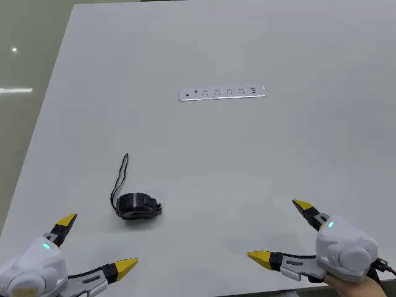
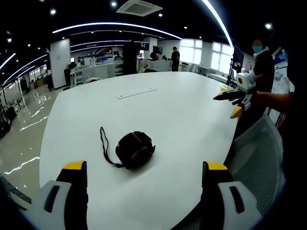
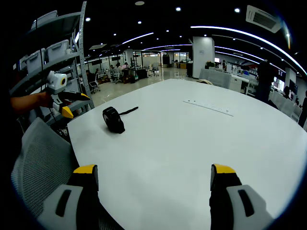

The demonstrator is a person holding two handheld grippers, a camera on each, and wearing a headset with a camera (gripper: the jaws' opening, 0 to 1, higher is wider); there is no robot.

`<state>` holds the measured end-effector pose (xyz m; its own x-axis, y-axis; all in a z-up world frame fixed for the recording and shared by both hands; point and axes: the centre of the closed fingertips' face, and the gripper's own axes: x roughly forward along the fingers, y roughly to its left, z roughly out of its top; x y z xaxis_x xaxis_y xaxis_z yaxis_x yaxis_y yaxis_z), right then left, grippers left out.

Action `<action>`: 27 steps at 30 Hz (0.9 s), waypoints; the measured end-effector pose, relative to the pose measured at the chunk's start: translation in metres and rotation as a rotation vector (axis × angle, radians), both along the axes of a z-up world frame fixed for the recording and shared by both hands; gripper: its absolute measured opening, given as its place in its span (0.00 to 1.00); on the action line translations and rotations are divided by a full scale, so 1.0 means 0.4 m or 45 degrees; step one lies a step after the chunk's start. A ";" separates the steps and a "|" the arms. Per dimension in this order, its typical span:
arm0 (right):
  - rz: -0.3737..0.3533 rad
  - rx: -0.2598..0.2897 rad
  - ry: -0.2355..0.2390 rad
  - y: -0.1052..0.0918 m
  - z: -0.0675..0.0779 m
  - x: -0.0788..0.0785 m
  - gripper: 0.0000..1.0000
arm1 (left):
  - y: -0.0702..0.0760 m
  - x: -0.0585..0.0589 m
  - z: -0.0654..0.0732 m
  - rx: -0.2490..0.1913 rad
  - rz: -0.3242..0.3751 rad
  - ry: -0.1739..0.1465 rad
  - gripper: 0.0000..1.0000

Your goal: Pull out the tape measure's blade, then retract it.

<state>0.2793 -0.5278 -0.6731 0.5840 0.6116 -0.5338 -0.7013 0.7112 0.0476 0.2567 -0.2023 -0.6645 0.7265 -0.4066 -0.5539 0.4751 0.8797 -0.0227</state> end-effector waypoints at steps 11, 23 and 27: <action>0.006 -0.005 0.001 -0.001 0.000 0.001 0.99 | 0.004 -0.005 -0.002 0.004 0.000 -0.001 0.99; 0.017 -0.005 0.006 0.000 -0.002 -0.001 0.98 | 0.000 -0.001 -0.001 0.004 -0.006 -0.002 0.99; 0.020 -0.007 0.006 -0.002 -0.002 0.000 0.98 | -0.002 0.002 -0.001 0.004 -0.008 -0.002 0.99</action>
<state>0.2792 -0.5286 -0.6738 0.5719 0.6176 -0.5398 -0.7119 0.7006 0.0474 0.2574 -0.2031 -0.6647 0.7249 -0.4098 -0.5537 0.4808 0.8766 -0.0193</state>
